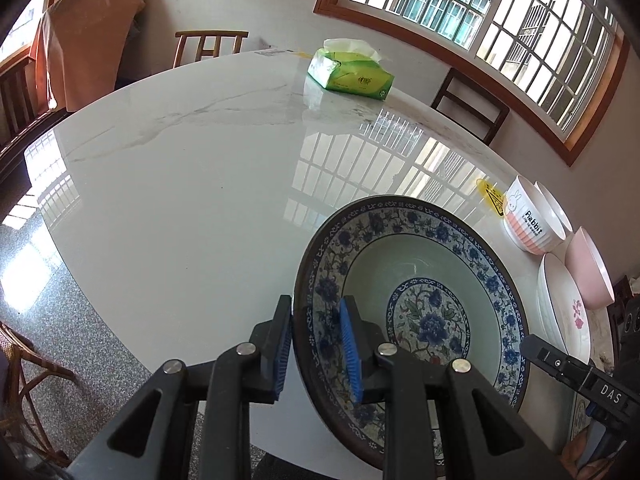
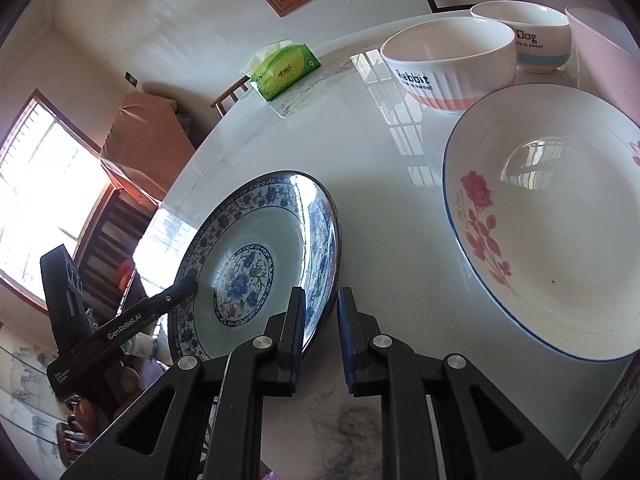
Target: Organize plates and bowls
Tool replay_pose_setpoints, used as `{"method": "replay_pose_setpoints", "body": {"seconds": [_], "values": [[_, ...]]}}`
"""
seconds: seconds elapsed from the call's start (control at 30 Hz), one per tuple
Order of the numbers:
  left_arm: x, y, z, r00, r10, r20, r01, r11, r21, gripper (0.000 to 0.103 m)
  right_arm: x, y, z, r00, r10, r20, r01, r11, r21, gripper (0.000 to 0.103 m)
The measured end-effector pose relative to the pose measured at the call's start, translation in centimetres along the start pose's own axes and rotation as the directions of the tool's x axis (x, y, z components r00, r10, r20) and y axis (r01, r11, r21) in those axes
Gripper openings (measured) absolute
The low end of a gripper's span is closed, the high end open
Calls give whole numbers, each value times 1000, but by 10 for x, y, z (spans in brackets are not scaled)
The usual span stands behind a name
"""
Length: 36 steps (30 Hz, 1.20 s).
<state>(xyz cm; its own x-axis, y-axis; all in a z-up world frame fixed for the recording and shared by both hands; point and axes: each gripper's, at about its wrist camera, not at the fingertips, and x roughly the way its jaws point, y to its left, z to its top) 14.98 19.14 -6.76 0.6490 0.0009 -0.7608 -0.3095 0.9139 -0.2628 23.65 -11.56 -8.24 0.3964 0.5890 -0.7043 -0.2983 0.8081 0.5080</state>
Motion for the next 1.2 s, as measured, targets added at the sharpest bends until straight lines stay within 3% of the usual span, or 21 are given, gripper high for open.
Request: {"method": "replay_pose_setpoints", "body": {"seconds": [0.07,0.13,0.2,0.37,0.47,0.53,0.6,0.7,0.77,0.87,0.93,1.03,1.2], "values": [[0,0,0,999,7,33,-7,1000,9,27,0,0,-1,1000,1,-2,-1,1000,4,16],[-3,1,-1,998,35,56,-35,999,10,43,-3,1,-1,1000,1,10,-1,1000,0,18],[-9,4,-1,993,66,101,-67,998,6,49,-11,1,-3,999,-7,41,7,1000,-5,19],[-39,5,-5,969,120,214,-125,992,11,51,-55,-9,-15,992,45,116,-48,999,23,24],[-63,-6,-14,966,49,254,-62,997,45,51,-101,-22,-36,980,94,173,-106,993,57,25],[-77,-23,-23,967,-19,254,-4,996,89,51,-140,-31,-55,970,80,231,-96,994,59,30],[-86,-50,-34,968,-124,217,90,983,161,51,-178,-46,-73,958,34,285,-60,995,85,35],[-84,-101,-55,964,-251,82,222,938,267,55,-227,-72,-97,940,-79,332,32,989,147,43],[-75,-136,-71,942,-332,-53,331,889,317,58,-254,-92,-111,919,-167,357,101,975,196,44],[-51,-179,-92,902,-358,-240,423,843,332,60,-276,-127,-126,906,-242,348,146,949,278,45],[-41,-199,-100,871,-379,-311,471,823,316,60,-281,-151,-135,917,-217,334,103,939,328,45],[-35,-221,-104,844,-399,-359,508,809,295,60,-279,-178,-144,932,-175,317,43,923,383,45],[-23,-234,-105,819,-392,-419,523,810,264,60,-271,-202,-151,944,-112,310,-31,906,422,45]]}}
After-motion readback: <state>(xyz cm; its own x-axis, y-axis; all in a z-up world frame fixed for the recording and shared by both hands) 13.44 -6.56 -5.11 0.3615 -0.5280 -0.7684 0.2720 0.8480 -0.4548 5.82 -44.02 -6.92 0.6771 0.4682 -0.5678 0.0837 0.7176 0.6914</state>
